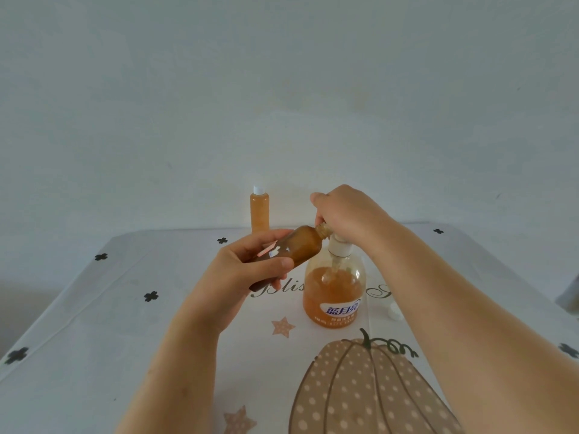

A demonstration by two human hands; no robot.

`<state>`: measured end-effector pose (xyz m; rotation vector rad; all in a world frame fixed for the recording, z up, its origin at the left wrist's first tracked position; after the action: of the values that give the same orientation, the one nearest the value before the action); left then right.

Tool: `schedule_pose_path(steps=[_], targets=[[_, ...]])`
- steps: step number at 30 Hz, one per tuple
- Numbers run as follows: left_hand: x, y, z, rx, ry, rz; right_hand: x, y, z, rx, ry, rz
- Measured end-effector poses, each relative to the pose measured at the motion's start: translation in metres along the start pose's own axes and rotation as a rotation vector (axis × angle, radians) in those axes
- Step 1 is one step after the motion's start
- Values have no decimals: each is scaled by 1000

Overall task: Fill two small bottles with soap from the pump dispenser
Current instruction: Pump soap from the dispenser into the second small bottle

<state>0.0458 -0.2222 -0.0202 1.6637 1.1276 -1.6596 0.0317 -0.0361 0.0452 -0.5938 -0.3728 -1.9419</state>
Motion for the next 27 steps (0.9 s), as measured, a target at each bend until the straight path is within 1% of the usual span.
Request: schedule_pose_path(steps=[5,9,16,21,27], targets=[[-1,1,-3,7,6,-13,9,4,13,10,37,-13],[-1,2,-2,1,5,-26,8,5,9,3,63,-15],[0,0,0,-8,-26,-14,0,0,1,-16,3,21],[3,-2,4,-6,-31,21,-6,3,-4,31,-65,42],[3,-3,3,3,-20,19,-4,4,-4,28,-102,16]])
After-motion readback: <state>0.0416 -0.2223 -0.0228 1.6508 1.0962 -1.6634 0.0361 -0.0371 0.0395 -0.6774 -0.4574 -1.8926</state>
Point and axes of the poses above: each hand's wrist, its own y-axis away from the middle knuckle, its own z-axis out of the back of the hand, x = y × z, the point moved 1 cm from there along -y, towards the middle knuckle, and after that the axes turned 2 degrees about -z, right-handed, at the moved point
